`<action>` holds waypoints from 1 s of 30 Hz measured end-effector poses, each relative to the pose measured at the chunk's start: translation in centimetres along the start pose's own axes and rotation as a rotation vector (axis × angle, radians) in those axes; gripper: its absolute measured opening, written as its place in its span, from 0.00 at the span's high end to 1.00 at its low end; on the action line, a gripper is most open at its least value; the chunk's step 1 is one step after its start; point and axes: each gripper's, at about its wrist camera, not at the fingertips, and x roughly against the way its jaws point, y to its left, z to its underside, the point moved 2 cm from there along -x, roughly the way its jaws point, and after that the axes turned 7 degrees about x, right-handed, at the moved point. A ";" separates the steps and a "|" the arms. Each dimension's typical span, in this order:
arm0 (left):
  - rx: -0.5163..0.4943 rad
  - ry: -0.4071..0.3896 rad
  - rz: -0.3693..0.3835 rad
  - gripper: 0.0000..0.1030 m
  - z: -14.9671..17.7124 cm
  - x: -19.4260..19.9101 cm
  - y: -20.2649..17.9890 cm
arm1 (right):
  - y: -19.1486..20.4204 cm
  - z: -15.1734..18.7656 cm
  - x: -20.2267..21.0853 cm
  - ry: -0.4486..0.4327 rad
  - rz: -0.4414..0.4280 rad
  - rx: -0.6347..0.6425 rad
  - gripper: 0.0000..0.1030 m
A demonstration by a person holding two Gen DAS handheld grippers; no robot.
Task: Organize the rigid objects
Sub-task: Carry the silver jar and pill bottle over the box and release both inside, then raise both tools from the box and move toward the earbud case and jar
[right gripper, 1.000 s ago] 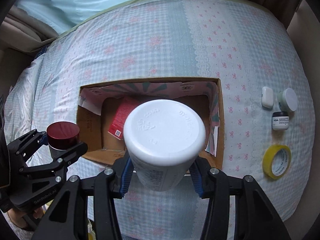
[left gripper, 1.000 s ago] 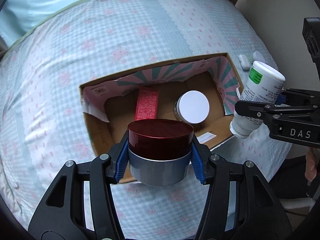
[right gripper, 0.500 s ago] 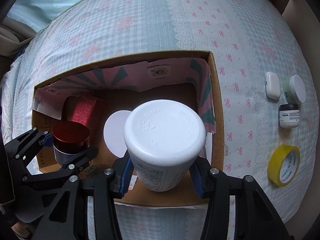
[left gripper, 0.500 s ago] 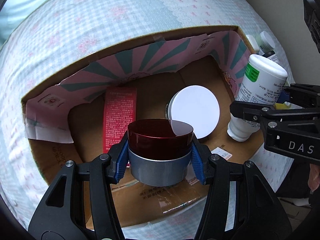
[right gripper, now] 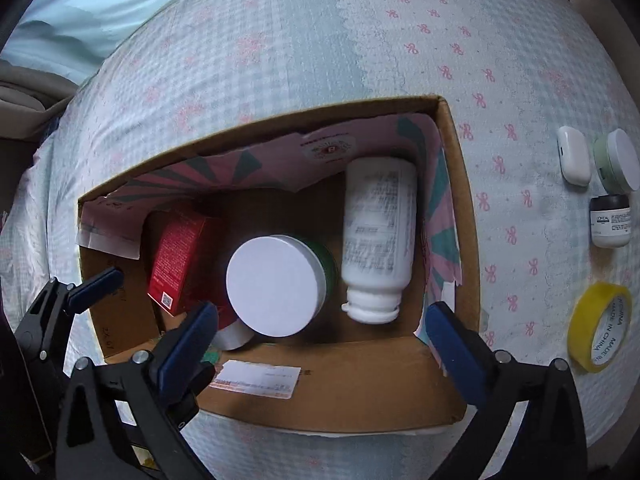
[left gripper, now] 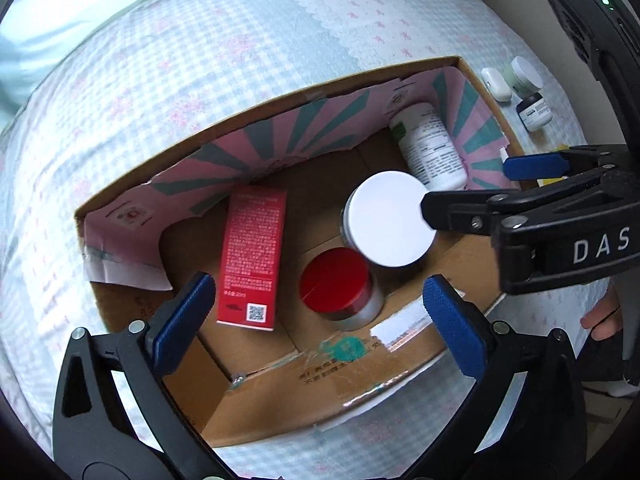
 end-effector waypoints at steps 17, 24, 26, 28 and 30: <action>0.078 0.004 -0.041 0.00 2.5 3.3 2.8 | 1.3 1.8 2.4 0.008 0.039 0.036 0.00; 0.131 -0.036 -0.050 0.00 3.6 7.5 3.8 | 2.6 4.2 5.6 0.042 0.090 0.062 0.00; 0.134 -0.054 -0.063 0.00 4.1 9.2 3.8 | 3.1 5.0 7.0 0.035 0.108 0.070 0.00; 0.139 -0.074 -0.071 0.00 4.5 11.0 3.8 | 3.4 5.9 8.5 0.029 0.124 0.083 0.00; 0.144 -0.093 -0.073 0.00 4.9 12.7 3.6 | 3.5 7.0 10.4 0.009 0.142 0.091 0.00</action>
